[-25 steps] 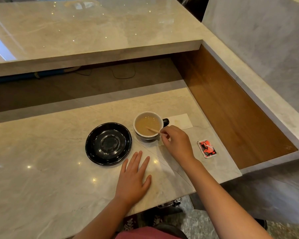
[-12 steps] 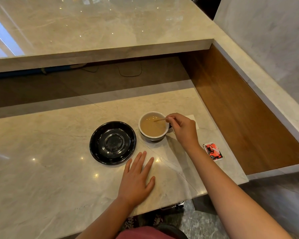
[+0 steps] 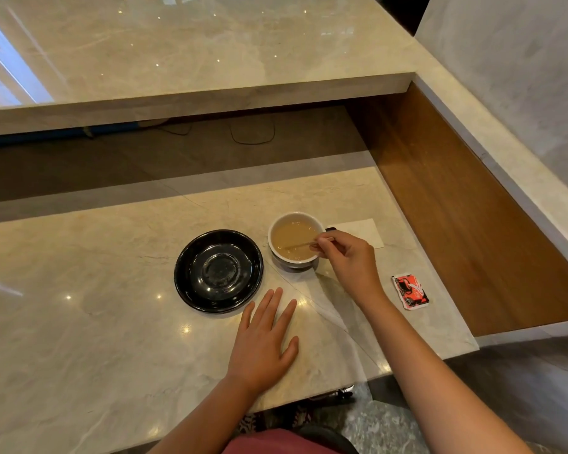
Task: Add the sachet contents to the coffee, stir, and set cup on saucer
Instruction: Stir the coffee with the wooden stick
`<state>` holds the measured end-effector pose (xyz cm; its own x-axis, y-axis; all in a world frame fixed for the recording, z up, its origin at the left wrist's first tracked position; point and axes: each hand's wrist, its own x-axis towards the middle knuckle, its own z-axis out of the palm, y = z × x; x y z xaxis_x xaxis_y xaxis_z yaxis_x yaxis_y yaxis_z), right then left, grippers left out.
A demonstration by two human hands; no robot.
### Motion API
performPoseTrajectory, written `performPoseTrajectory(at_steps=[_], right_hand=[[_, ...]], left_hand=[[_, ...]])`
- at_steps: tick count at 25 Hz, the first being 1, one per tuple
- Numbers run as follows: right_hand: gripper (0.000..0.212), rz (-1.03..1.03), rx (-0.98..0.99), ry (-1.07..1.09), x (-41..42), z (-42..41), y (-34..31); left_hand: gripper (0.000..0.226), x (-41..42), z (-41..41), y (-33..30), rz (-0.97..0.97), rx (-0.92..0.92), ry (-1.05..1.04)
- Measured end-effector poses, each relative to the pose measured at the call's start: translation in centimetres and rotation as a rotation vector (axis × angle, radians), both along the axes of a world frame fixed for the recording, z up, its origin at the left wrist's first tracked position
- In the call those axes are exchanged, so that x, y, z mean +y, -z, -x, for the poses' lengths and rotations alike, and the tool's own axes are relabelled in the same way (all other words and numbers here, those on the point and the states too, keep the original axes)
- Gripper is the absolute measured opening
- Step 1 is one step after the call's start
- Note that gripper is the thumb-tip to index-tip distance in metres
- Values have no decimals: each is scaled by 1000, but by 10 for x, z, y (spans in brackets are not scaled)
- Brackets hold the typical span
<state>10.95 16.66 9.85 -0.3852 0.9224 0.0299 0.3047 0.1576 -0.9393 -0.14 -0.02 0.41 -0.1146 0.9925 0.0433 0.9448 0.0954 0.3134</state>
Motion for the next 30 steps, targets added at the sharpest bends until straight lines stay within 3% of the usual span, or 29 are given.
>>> performPoseTrajectory(at_steps=[4, 10, 12, 17, 25, 27, 30], right_hand=[[15, -124, -27, 94, -7, 8, 6], [19, -517, -305, -9, -4, -8, 1], [18, -556, -360, -56, 0, -11, -7], [14, -315, -352, -98, 9, -12, -24], [16, 195, 92, 91, 2, 8, -11], [16, 192, 127, 151, -2, 12, -7], [17, -45, -27, 146, -8, 10, -3]], left_hand=[[59, 0, -1, 0, -6, -15, 0], [59, 0, -1, 0, -12, -13, 2], [59, 0, 0, 0, -10, -14, 1], [59, 0, 0, 0, -9, -20, 2], [59, 0, 0, 0, -8, -18, 1], [59, 0, 0, 0, -7, -15, 3], [59, 0, 0, 0, -9, -14, 4]])
